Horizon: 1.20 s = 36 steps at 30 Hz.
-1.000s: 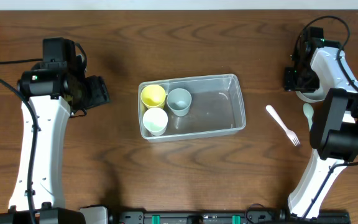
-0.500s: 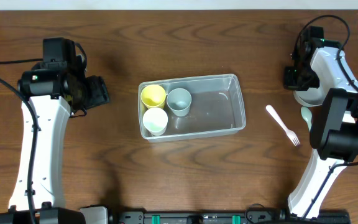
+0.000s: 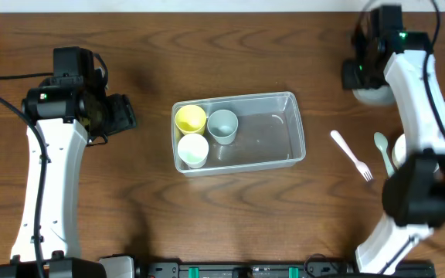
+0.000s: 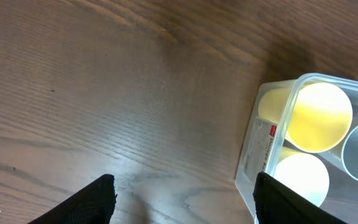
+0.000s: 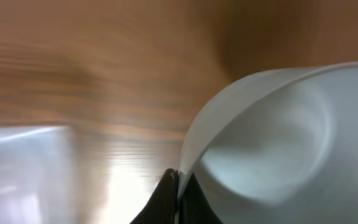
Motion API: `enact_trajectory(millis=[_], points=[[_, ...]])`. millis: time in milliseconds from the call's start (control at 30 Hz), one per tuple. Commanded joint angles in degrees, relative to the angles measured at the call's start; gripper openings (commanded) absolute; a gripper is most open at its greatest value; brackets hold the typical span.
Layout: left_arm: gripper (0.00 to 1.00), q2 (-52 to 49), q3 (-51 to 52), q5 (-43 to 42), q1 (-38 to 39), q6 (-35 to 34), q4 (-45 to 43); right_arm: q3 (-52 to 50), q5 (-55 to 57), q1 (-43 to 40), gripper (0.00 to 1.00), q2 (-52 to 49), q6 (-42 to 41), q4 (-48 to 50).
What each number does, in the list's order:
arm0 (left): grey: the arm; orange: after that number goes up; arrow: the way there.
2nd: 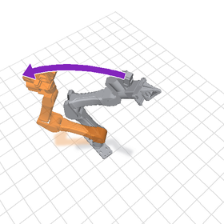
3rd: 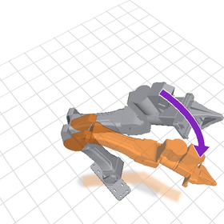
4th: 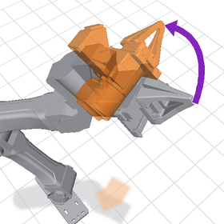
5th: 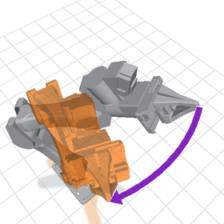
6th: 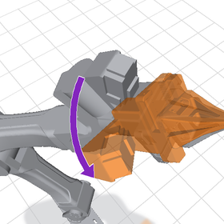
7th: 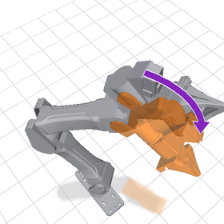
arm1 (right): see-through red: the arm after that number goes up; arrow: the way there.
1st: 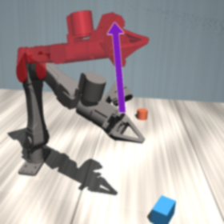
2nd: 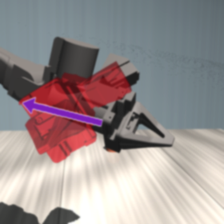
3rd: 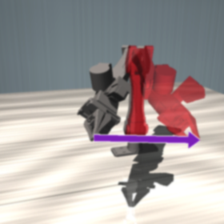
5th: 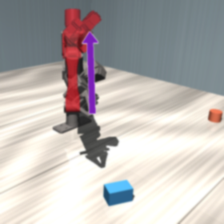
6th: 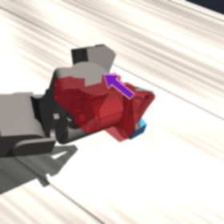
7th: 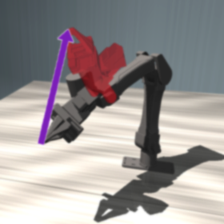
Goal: Pack container
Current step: 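Carry the grey bowl into the container with the right gripper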
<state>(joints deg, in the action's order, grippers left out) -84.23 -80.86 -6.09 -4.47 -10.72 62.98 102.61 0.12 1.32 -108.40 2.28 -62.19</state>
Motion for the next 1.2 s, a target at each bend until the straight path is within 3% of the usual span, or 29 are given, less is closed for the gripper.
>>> enact_trajectory(millis=[0, 233, 400, 633, 967, 1000, 1067, 1167], points=[[0.72, 0.0, 0.2, -0.6, -0.3, -0.5, 0.1, 1.9, -5.1, 7.5, 0.01, 8.5, 4.1, -2.4], [0.72, 0.0, 0.2, -0.6, -0.3, -0.5, 0.1, 0.9, -4.8, 22.9, 0.01, 9.5, 2.9, -6.4], [0.72, 0.0, 0.2, -0.6, -0.3, -0.5, 0.1, -2.2, -4.5, 28.6, 0.01, 6.6, -0.1, -5.4], [0.72, 0.0, 0.2, -0.6, -0.3, -0.5, 0.1, -6.3, -4.4, 31.4, 0.01, 1.5, -0.2, -4.2], [0.72, 0.0, 0.2, -0.5, -0.3, -0.5, 0.1, -6.7, -4.2, 29.3, 0.05, -6.8, -0.3, -3.3], [0.72, 0.0, 0.2, -0.6, -0.3, -0.5, 0.1, -6.7, -4.2, 29.1, 0.06, -7.4, -0.2, -3.1], [0.72, 0.0, 0.2, -0.6, -0.3, -0.5, 0.0, -6.7, -3.7, 28.9, 0.2, -8.5, 0.2, -2.5], [0.72, 0.0, 0.2, -0.6, -0.3, -0.5, -0.1, -6.7, -1.4, 28.6, 0.3, -8.9, 0.1, -0.9]])
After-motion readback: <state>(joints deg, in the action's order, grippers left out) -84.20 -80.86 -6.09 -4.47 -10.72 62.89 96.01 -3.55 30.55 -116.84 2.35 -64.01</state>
